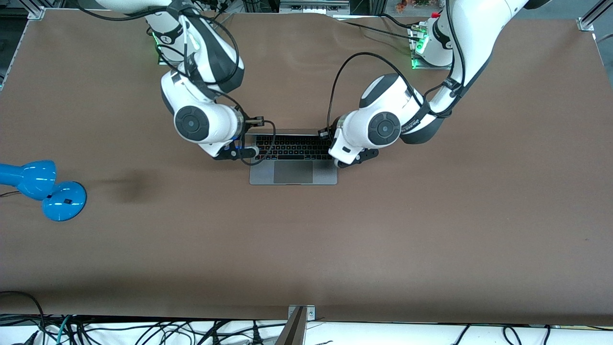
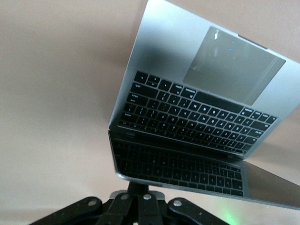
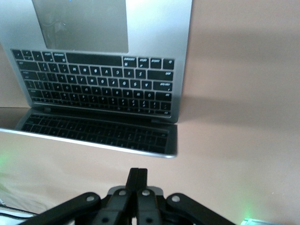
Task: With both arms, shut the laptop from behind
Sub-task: 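Push the laptop lid down toward the keyboard with both grippers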
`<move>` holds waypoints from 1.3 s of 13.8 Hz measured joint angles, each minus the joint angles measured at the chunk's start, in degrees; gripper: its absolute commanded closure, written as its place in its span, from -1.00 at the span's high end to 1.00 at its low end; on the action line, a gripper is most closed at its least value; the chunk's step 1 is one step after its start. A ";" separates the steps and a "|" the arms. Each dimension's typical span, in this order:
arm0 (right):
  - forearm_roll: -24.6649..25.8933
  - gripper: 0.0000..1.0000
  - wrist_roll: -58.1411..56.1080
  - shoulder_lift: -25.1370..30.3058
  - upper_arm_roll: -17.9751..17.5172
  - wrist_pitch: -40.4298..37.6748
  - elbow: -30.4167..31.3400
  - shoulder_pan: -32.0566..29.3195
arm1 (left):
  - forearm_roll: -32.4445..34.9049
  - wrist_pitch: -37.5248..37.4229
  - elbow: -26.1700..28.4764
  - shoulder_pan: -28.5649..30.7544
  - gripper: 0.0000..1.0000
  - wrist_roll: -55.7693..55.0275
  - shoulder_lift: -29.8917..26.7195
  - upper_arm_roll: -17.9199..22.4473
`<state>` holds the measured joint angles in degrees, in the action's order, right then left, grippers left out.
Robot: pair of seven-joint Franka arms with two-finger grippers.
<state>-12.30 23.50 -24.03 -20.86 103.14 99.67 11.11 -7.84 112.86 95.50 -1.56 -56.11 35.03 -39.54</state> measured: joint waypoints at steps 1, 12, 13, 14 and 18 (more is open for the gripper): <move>0.01 -0.91 -0.43 -0.63 0.39 0.01 -0.55 -0.13 | 0.11 0.00 -0.31 -0.01 -1.00 0.00 0.44 0.32; 0.09 -0.91 -2.47 -7.85 2.37 1.00 -6.52 -0.35 | 3.54 0.95 -3.57 -0.77 -1.00 -0.02 5.96 2.11; 0.09 -0.91 -2.49 -8.63 2.37 1.43 -7.11 -0.32 | 3.54 1.13 -4.23 -1.65 -1.00 -0.02 6.41 3.10; 0.09 -0.91 -2.50 -9.42 2.37 1.95 -7.74 -0.30 | 3.54 1.28 -5.00 -2.82 -1.00 -0.02 6.89 4.38; 0.22 -0.91 -2.85 -12.52 2.38 4.56 -9.76 -0.27 | 3.54 1.61 -8.56 -6.70 -1.00 -0.04 9.64 8.29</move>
<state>-12.09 20.65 -36.54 -18.49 107.70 89.91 10.84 -4.29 114.47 86.94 -8.26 -56.15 44.67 -31.26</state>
